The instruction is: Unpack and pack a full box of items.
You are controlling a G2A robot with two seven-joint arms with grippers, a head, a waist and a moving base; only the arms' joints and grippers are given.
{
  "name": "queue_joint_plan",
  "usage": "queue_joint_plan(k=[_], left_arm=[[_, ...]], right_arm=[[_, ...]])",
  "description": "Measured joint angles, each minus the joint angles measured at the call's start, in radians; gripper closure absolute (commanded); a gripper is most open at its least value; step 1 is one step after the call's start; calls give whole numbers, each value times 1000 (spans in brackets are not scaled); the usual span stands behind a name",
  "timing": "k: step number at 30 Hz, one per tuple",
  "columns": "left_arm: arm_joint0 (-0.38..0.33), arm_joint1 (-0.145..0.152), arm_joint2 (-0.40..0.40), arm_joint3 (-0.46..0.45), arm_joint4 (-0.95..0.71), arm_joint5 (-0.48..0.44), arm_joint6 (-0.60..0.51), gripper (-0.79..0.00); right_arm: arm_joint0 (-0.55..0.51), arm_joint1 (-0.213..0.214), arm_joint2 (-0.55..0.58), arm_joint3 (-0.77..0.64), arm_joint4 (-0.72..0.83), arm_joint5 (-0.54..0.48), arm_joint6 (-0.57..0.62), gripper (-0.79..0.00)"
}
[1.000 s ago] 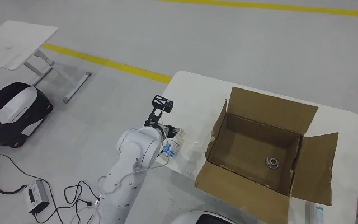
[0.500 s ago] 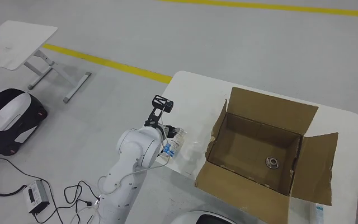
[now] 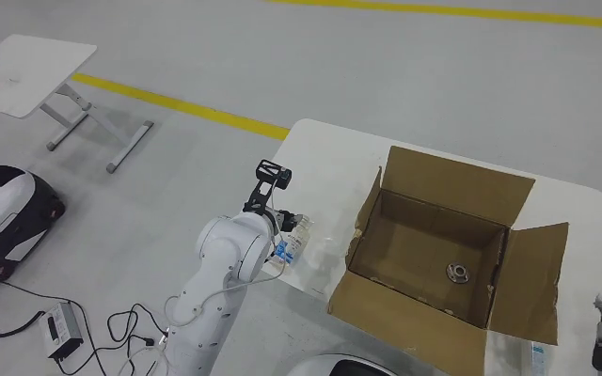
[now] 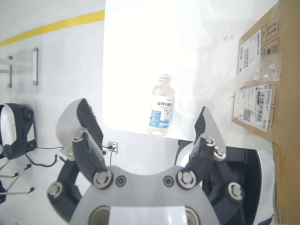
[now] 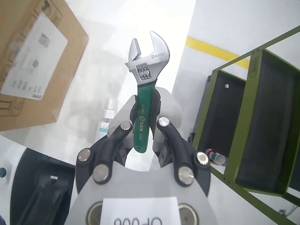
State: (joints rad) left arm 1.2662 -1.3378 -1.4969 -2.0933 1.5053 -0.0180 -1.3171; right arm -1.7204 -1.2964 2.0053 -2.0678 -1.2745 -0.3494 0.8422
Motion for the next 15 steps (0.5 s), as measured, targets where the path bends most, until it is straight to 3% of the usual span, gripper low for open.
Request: queue_joint_plan(k=[9,15], left_arm=[[0,0,0,0,0,0,0,-785],[0,0,0,0,0,0,0,-785]], right_arm=[[5,7,-72,138,-79,-1,-8,0],[9,12,-101,155,-93,0,2,0]])
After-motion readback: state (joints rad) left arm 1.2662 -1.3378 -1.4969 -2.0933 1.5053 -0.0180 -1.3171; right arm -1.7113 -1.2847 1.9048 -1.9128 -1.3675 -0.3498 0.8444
